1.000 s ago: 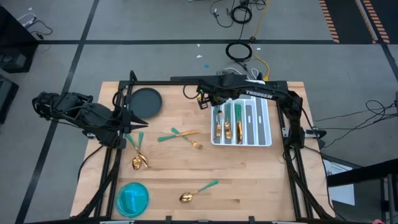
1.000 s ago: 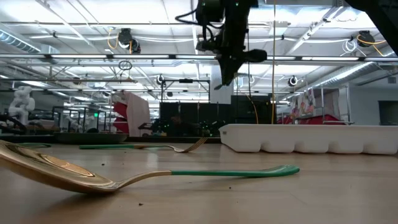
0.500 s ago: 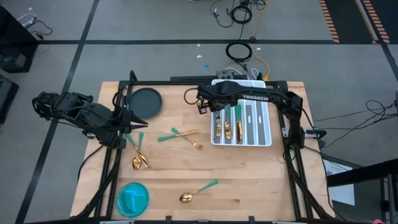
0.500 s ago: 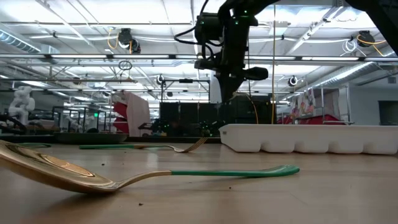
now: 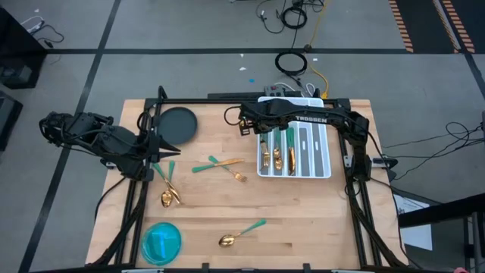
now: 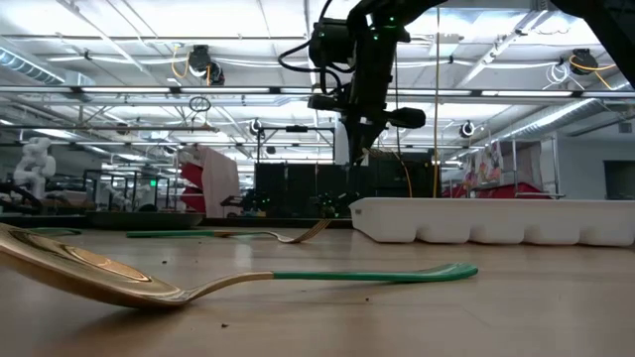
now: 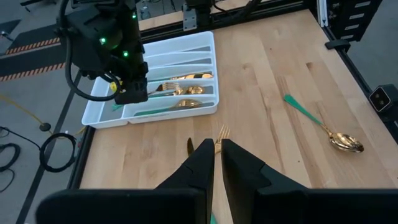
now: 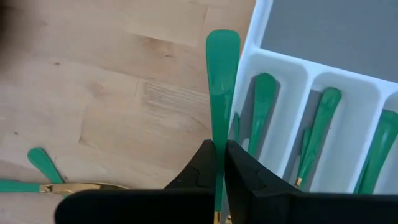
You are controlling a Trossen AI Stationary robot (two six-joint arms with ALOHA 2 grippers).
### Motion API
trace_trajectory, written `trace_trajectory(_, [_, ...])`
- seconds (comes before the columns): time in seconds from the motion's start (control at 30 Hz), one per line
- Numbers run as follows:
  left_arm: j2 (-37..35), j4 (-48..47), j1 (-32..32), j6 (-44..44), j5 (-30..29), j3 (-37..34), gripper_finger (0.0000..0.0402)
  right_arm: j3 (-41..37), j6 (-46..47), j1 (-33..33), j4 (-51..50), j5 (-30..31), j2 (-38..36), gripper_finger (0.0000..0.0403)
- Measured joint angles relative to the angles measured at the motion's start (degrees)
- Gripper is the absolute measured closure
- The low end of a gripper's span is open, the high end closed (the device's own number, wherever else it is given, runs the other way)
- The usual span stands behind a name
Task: Sort silverware
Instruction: Put the green fork into the white silverware organizer
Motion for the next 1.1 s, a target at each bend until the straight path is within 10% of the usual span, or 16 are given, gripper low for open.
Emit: trace_trajectory(1.1, [0.0,-0.7,0.0,-0.1,0.0,0.0,0.0363,-13.4,4.6,-0.4,12.2,-2.1,-0.3,0.0403])
